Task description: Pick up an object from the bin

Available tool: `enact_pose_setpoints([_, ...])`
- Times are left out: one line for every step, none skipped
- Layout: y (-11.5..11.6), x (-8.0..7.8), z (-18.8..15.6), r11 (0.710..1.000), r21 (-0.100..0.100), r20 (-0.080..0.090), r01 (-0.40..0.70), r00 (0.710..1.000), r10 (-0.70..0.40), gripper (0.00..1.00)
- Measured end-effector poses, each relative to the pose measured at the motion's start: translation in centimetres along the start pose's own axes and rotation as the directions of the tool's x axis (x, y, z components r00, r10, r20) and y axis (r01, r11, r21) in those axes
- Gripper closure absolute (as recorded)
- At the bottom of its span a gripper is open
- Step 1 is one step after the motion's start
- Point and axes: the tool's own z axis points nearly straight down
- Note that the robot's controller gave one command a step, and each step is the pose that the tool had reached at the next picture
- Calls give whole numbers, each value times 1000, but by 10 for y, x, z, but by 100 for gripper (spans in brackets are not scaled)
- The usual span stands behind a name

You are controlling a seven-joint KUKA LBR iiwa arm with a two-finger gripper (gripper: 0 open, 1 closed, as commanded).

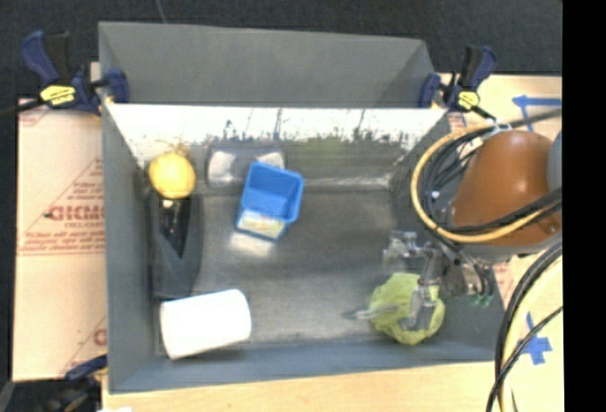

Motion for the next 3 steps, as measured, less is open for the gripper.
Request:
enact_pose_setpoints([0,0,0,1000,0,0,1,1000,-1,100])
enact_pose_setpoints([0,0,0,1000,0,0,1,1000,-1,100])
enact_pose_setpoints([-7,-19,-133,1000,1,3,-5,1000,5,100])
